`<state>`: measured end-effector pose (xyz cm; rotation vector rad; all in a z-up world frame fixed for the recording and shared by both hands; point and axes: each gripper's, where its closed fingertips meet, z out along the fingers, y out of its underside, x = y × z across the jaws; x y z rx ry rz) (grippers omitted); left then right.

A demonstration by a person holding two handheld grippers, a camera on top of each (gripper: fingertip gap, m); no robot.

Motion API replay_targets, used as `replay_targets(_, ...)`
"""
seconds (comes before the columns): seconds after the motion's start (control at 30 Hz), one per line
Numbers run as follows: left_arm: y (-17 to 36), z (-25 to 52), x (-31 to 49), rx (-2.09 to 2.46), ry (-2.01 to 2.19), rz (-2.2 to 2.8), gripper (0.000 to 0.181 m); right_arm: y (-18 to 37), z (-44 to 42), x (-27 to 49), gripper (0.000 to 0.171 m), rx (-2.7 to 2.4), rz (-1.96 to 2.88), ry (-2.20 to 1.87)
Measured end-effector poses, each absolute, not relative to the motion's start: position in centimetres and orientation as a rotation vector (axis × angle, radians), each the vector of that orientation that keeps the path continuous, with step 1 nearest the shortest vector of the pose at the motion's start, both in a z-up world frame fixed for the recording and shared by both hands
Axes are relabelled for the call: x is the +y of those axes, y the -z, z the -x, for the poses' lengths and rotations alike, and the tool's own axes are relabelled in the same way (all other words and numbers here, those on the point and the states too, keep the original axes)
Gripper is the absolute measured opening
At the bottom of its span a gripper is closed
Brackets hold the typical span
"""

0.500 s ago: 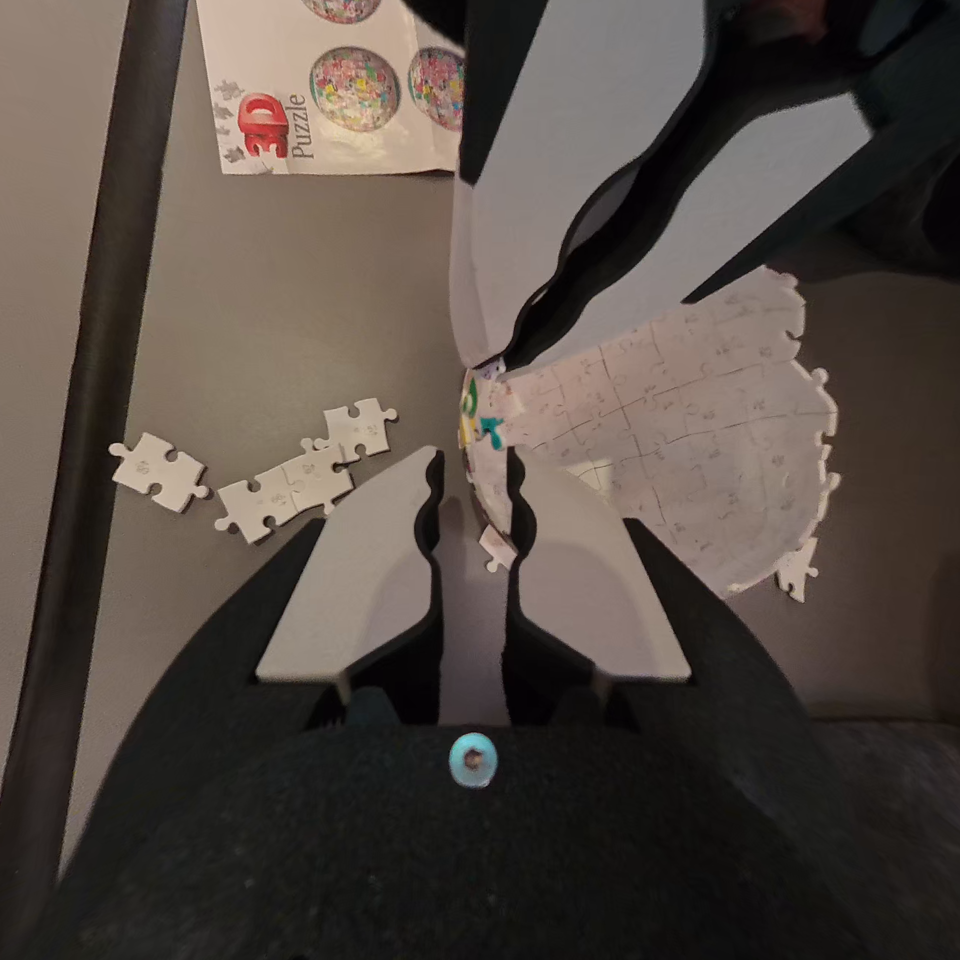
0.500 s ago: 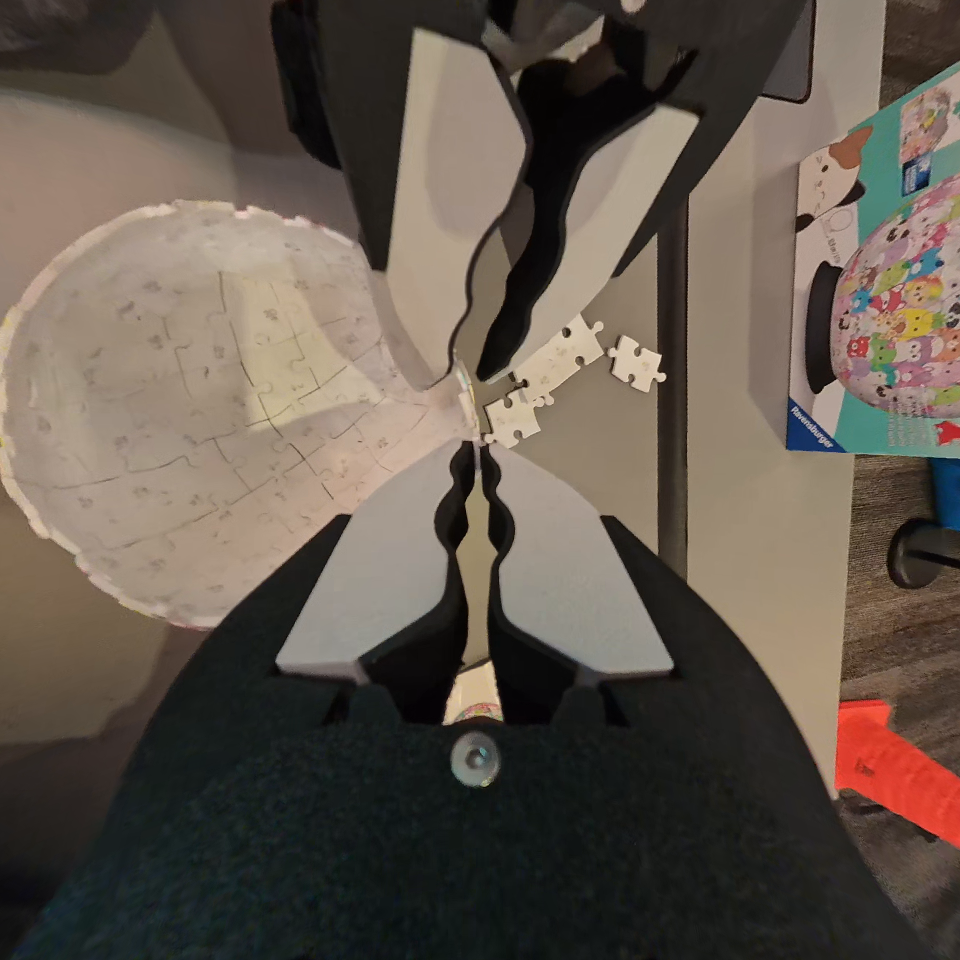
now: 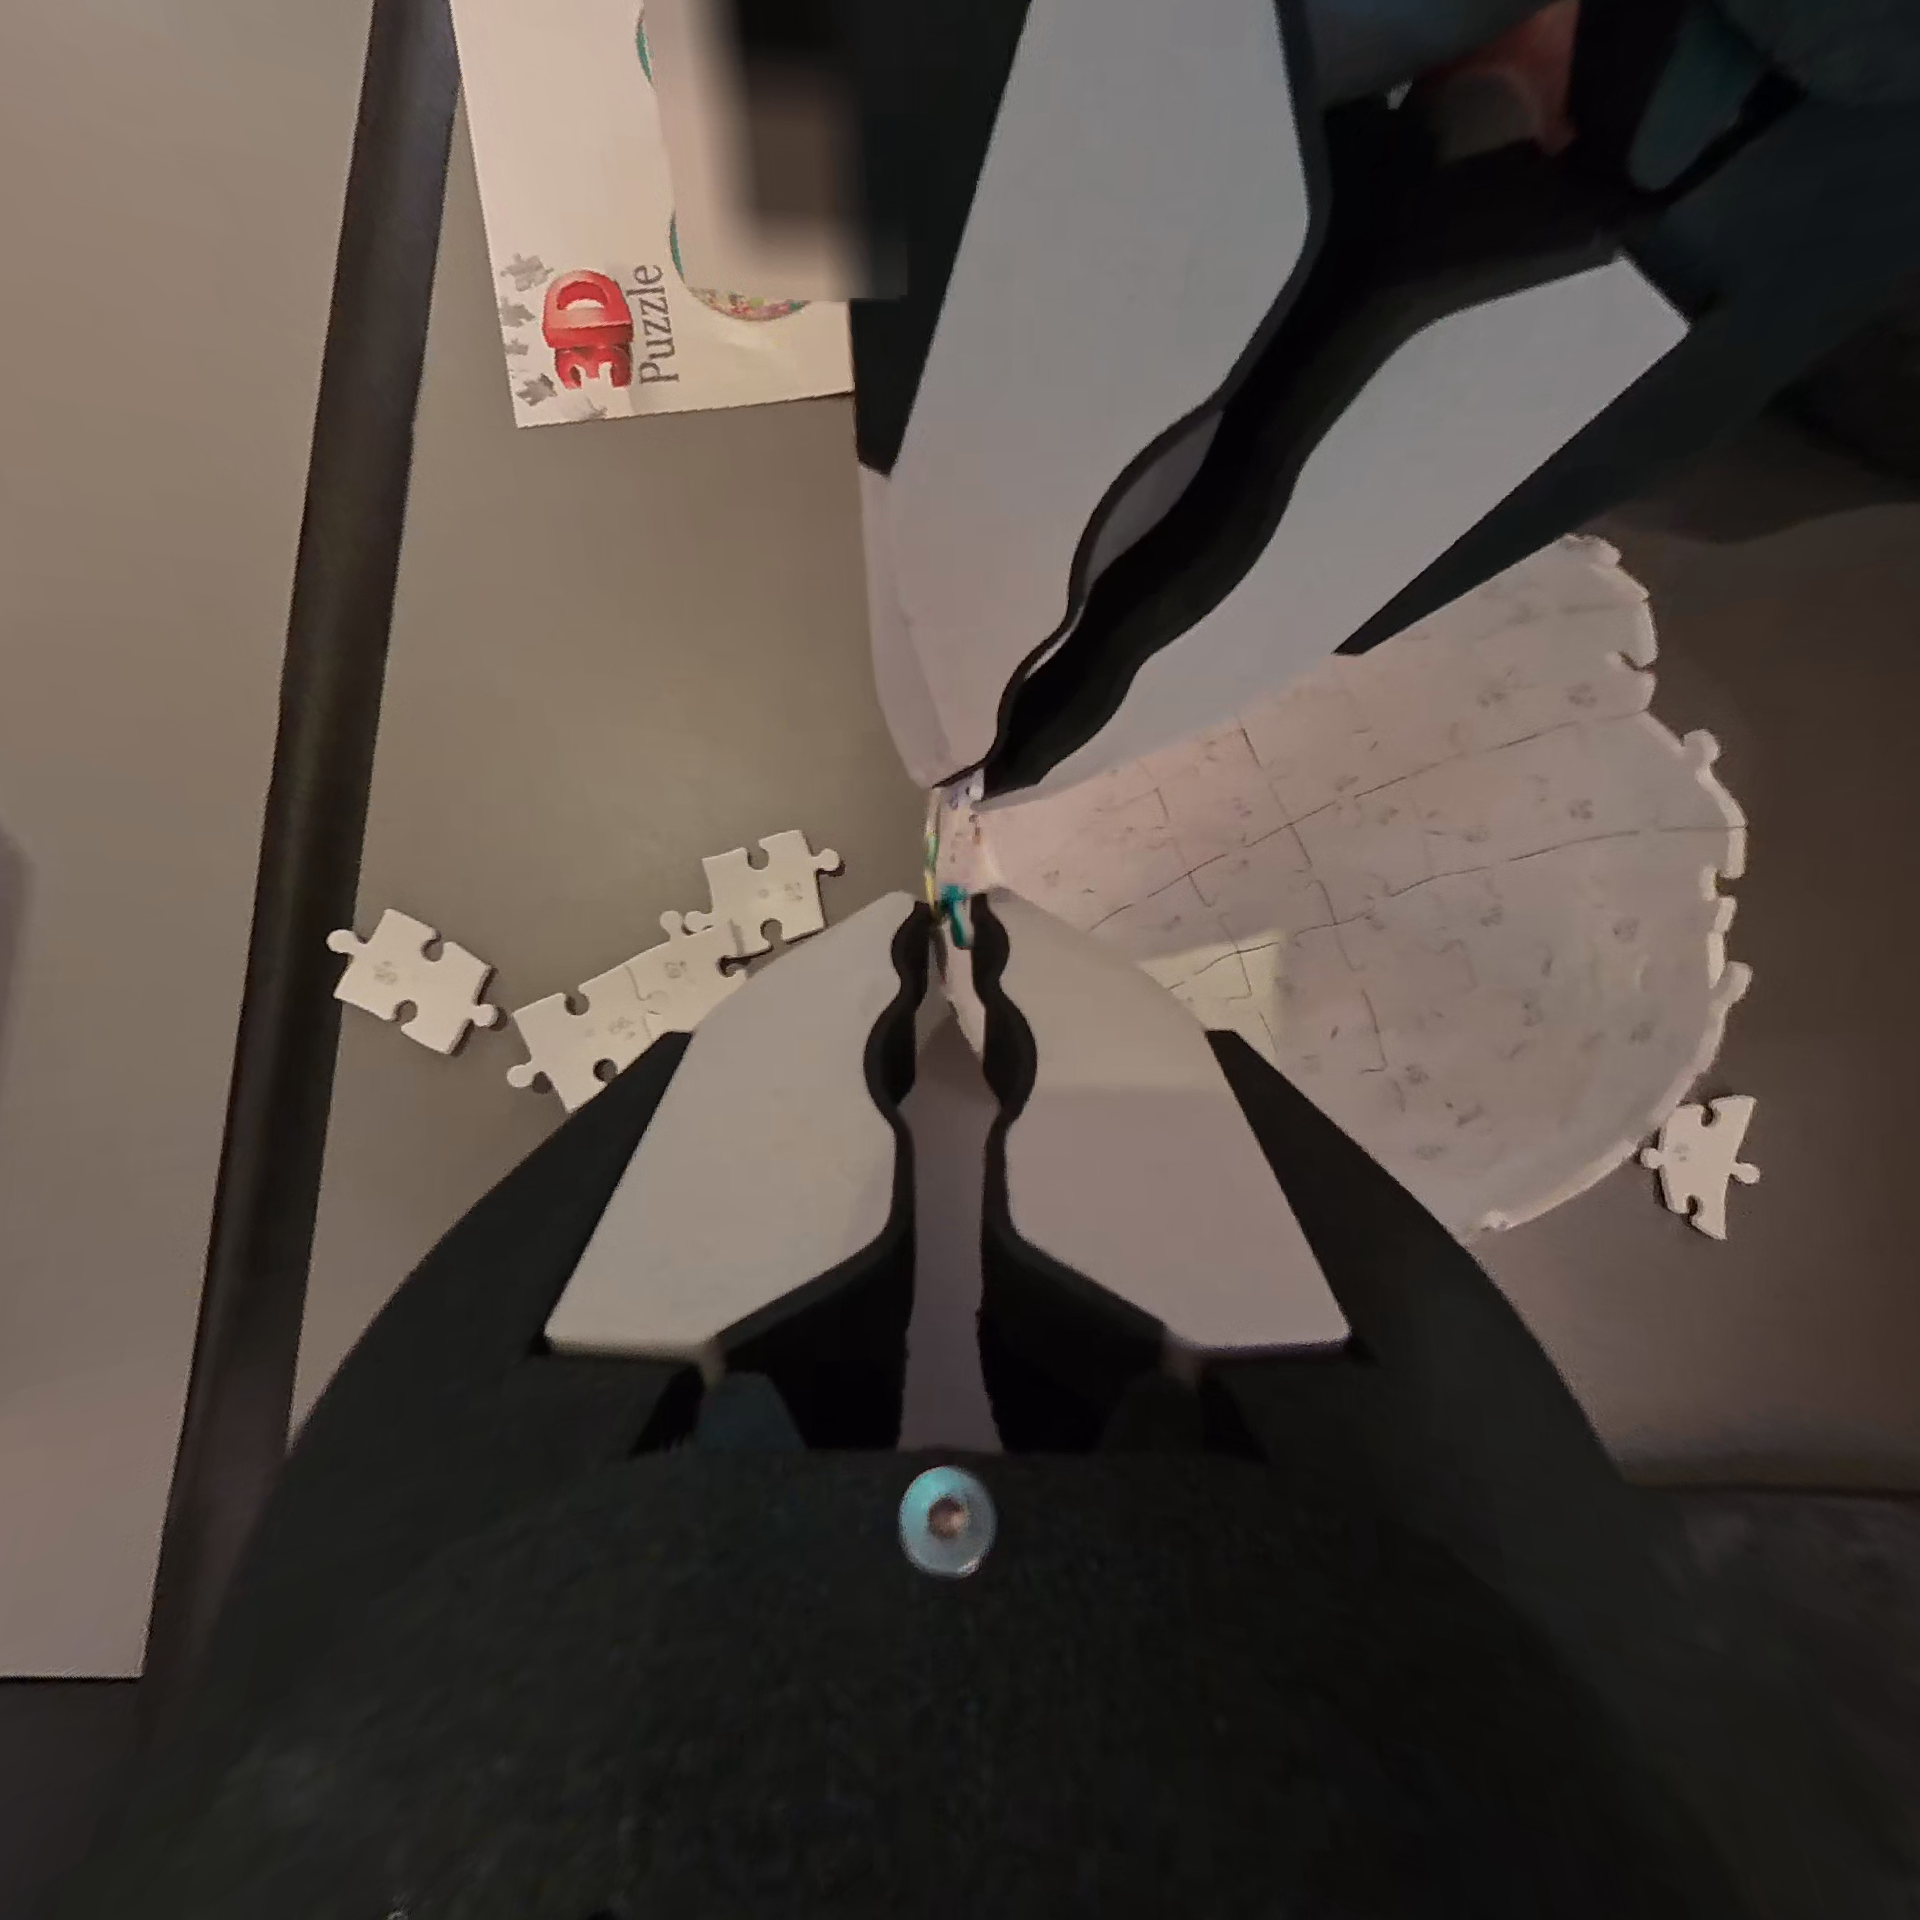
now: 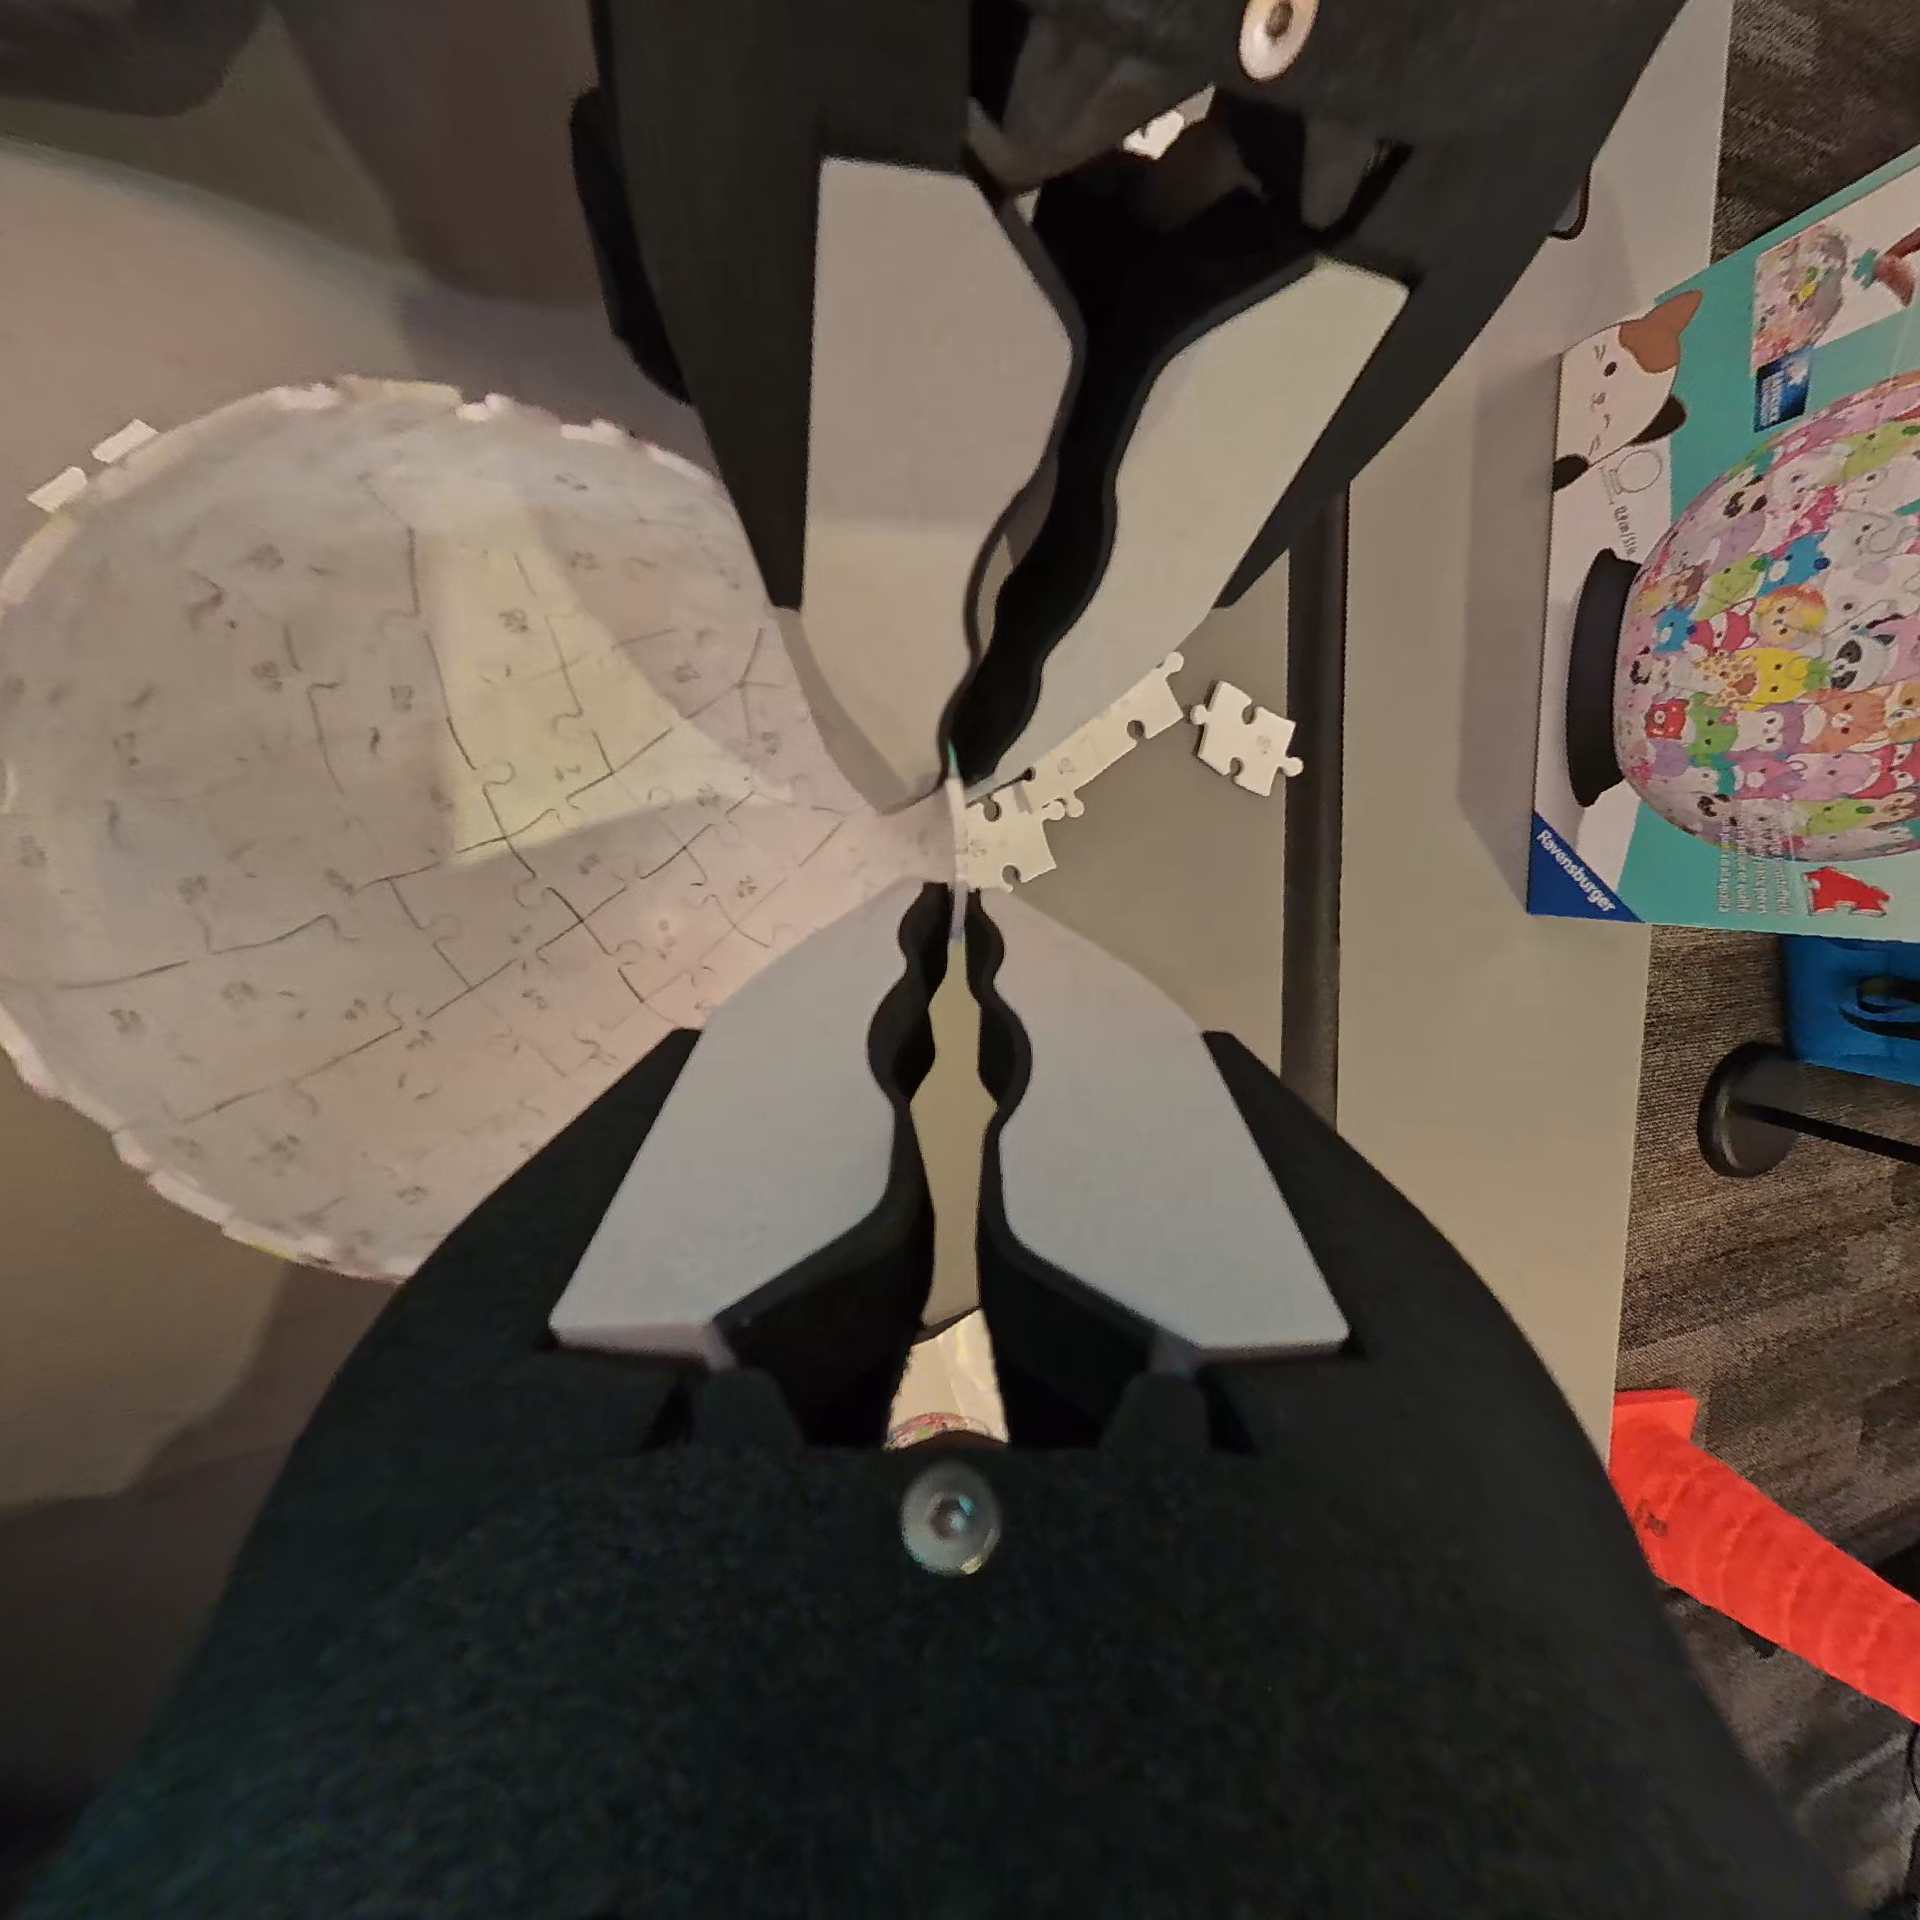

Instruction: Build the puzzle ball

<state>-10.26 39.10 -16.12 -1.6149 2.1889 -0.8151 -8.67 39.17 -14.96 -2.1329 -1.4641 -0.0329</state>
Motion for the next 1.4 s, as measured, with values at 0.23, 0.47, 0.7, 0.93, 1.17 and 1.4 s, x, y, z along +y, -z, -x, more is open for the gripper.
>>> replay_targets(0.23,16.3,10.1,39.2,2.185,0.800,1.606,0.002,15.0,8.6,39.2,0.005,-1.488,2.099,0.038)
replay_targets(0.47,16.3,10.2,38.8,2.177,0.891,1.654,0.015,15.1,8.5,39.5,0.002,-1.569,2.001,0.104)
replay_targets(0.7,16.4,10.1,38.7,2.170,0.952,1.667,0.017,15.2,8.5,39.6,0.002,-1.549,2.018,0.072)
replay_targets(0.93,16.4,9.7,39.1,2.143,0.939,1.684,0.009,15.0,8.4,39.7,0.004,-1.518,2.031,0.055)
replay_targets(1.17,16.5,9.8,39.5,2.140,0.875,1.684,0.003,13.2,8.0,39.2,0.009,-1.502,2.037,-0.076)
replay_targets(1.4,16.5,9.7,39.5,2.137,0.862,1.687,0.003,14.9,8.1,39.9,0.016,-1.545,2.116,-0.119)
